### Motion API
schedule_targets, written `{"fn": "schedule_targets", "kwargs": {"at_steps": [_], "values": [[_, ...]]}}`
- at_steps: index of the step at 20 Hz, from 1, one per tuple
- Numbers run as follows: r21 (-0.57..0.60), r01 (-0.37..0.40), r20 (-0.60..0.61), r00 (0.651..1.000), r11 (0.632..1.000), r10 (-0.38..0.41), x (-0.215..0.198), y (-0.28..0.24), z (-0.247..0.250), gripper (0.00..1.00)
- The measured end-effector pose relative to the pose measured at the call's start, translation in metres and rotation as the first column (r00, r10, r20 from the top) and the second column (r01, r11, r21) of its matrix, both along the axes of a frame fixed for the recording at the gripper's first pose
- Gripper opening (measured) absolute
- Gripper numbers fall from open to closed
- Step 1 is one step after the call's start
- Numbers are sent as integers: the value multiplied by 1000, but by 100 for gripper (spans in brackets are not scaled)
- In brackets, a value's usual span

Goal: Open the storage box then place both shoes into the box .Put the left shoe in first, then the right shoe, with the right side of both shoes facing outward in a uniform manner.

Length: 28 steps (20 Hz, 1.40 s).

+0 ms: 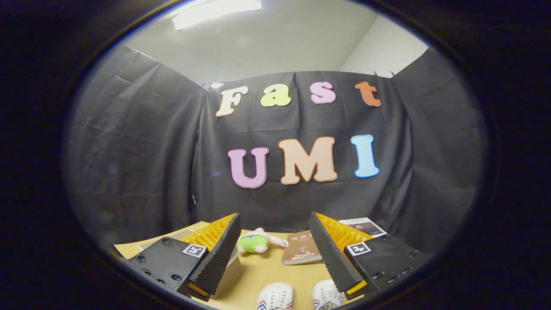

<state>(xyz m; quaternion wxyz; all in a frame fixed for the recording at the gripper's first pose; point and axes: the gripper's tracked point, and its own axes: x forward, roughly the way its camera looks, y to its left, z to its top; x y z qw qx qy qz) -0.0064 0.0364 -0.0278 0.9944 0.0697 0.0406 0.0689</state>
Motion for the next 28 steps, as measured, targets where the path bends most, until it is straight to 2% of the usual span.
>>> {"fn": "schedule_targets", "kwargs": {"at_steps": [4,7,11,15,20,24,26,28], "values": [[134,-81,-118,988,988,97,-7,23,-36,100],[267,-130,-216,958,955,191,-18,47,-61,99],[380,-179,-288,909,907,300,-24,72,-87,100],[574,-184,-342,831,798,438,-34,101,-111,100],[779,-135,-363,699,612,616,-39,128,-133,100],[875,-53,-363,582,480,727,-45,141,-154,100],[905,-3,-351,555,425,754,-42,142,-165,100],[920,31,-349,525,392,777,-42,143,-176,100]]}}
